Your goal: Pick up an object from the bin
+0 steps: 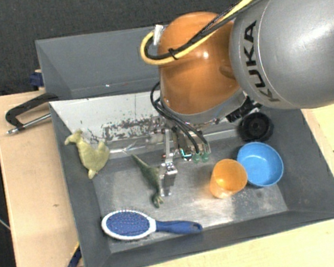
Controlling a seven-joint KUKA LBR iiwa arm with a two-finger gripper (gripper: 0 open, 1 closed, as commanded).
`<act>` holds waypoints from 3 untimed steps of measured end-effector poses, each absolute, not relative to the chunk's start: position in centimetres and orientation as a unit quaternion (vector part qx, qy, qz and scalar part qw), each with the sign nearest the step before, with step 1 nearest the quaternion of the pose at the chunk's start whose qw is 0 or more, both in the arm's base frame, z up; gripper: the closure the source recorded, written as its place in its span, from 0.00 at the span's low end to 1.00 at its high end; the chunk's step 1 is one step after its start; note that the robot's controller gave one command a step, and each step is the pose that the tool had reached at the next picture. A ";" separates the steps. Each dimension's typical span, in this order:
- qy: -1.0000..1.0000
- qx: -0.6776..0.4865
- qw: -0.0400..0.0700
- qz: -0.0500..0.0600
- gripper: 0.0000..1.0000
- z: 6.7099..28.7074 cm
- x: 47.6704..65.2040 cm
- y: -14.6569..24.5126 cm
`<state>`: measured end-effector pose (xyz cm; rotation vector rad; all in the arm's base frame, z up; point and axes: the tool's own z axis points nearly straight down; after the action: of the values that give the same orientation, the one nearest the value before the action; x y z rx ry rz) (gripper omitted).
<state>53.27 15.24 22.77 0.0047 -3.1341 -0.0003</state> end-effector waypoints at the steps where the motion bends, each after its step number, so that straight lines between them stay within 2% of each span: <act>1: -0.974 0.228 0.000 0.000 0.00 8.7 51.2 16.5; 2: -0.935 0.354 -0.001 0.002 0.00 9.0 49.5 20.1; 3: -0.892 0.452 -0.004 0.000 0.00 13.0 49.6 16.0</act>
Offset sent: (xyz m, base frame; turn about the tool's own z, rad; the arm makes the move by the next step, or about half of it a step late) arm -0.0234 0.0109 -0.1456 -0.4564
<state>49.65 15.99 12.95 1.4250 -2.8089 0.0012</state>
